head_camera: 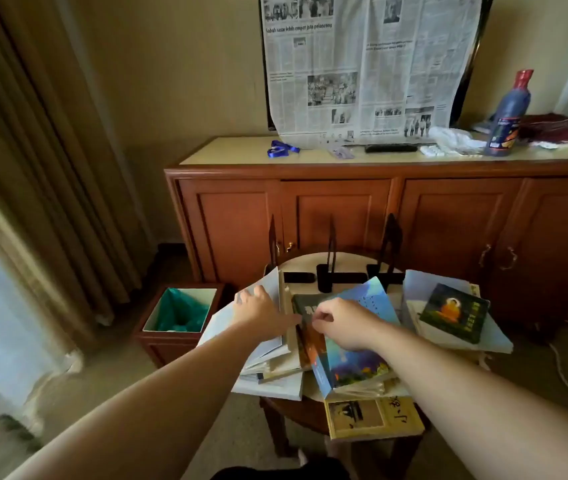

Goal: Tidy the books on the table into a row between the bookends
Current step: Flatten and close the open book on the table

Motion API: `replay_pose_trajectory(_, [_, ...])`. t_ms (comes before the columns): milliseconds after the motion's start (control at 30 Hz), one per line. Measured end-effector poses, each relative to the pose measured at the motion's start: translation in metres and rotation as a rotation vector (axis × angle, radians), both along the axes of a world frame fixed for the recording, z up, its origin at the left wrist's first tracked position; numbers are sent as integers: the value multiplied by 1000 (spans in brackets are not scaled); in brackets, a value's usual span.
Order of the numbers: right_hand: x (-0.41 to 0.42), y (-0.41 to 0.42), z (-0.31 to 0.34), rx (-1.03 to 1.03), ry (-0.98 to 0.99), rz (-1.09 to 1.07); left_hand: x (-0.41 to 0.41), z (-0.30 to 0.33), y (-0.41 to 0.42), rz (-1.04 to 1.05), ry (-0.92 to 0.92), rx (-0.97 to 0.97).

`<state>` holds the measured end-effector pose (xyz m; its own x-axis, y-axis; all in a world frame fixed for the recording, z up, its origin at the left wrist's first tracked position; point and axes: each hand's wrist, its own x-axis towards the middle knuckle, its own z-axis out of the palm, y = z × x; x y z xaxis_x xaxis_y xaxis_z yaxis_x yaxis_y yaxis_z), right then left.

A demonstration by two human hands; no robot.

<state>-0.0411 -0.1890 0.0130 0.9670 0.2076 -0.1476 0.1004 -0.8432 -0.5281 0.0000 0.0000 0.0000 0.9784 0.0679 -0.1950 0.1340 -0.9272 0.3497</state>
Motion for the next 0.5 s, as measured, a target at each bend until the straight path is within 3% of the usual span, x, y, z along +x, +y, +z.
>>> replay_pose_trajectory(200, [20,-1,-21,54,11,-47,20,-26,-4,16,118,-61])
replay_pose_trajectory(500, [13,-8,-30,125,-26,-47,18,-29,-3,66,32,-90])
